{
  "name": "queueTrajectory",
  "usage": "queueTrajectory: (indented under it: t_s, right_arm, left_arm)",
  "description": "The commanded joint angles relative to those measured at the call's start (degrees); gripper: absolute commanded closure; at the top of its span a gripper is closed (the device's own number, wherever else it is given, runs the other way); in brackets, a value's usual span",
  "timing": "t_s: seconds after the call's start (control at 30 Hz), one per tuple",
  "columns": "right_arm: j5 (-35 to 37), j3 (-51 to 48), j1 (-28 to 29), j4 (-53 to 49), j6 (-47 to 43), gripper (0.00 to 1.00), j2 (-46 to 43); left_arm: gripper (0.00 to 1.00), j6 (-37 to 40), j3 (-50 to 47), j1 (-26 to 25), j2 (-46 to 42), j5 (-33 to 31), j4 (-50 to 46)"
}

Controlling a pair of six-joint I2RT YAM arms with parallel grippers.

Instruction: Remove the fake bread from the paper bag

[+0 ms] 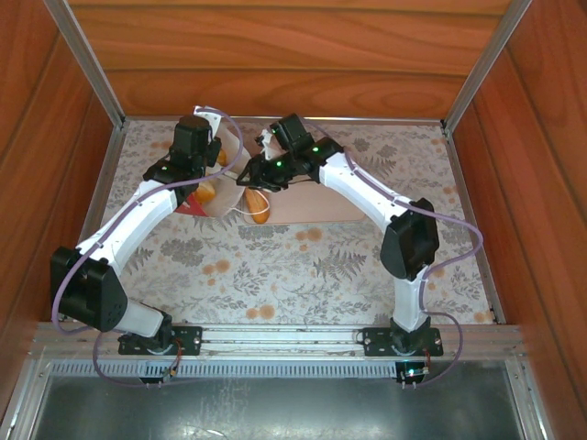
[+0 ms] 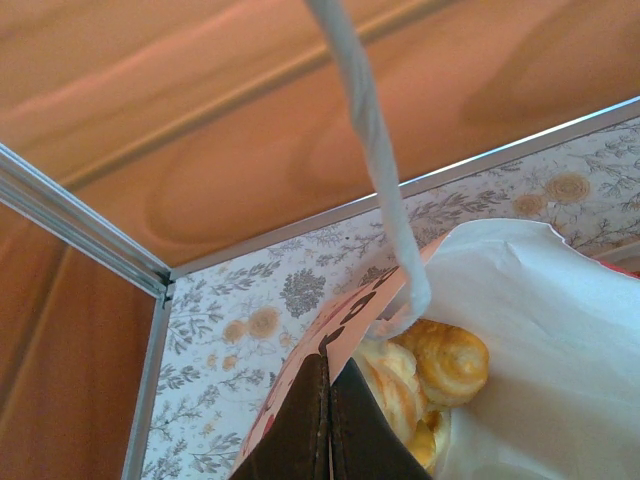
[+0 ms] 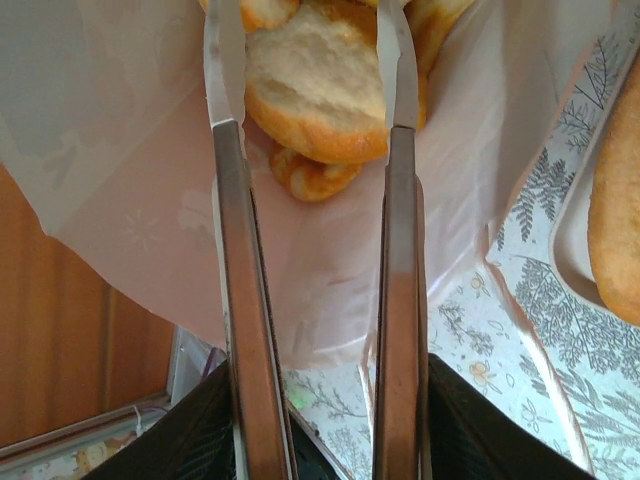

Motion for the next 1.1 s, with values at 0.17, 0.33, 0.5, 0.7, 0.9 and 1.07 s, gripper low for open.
queueTrajectory:
  t_s: [0.17, 0.33, 0.5, 0.7, 0.9, 1.07]
  right_arm:
    - [-2.0, 1.5, -0.8, 6.6, 5.4, 0.5, 1.9]
    - [-3.6, 2.6, -1.1, 8.5, 7.5, 0.5, 3.7]
    - [-4.0, 2.7, -1.5, 10.4, 9.5, 0.49, 4.9]
    - [-5.9, 2.3, -1.7, 14.0, 11.7, 0.47, 5.7]
    - [-6.4, 2.1, -1.9, 16.2, 12.7, 0.46, 6.0]
    - [-6.5, 3.6, -2.0, 14.4, 12.8, 0.46, 7.5]
  left_arm:
    - [1.0, -0.8, 0.0, -0.5, -1.6, 0.6, 1.1]
    - [1.0, -0.9, 0.2, -0.4, -1.5, 0.8, 1.2]
    - [1.0, -0.8, 0.3, -0.4, -1.5, 1.0, 1.1]
    - [1.0, -0.7, 0.3, -0.4, -1.2, 1.0, 1.0]
    - [1.0, -0.5, 0.4, -0.4, -0.9, 1.0, 1.0]
    - [1.0, -0.4, 0.5, -0.4, -0.9, 1.0, 1.1]
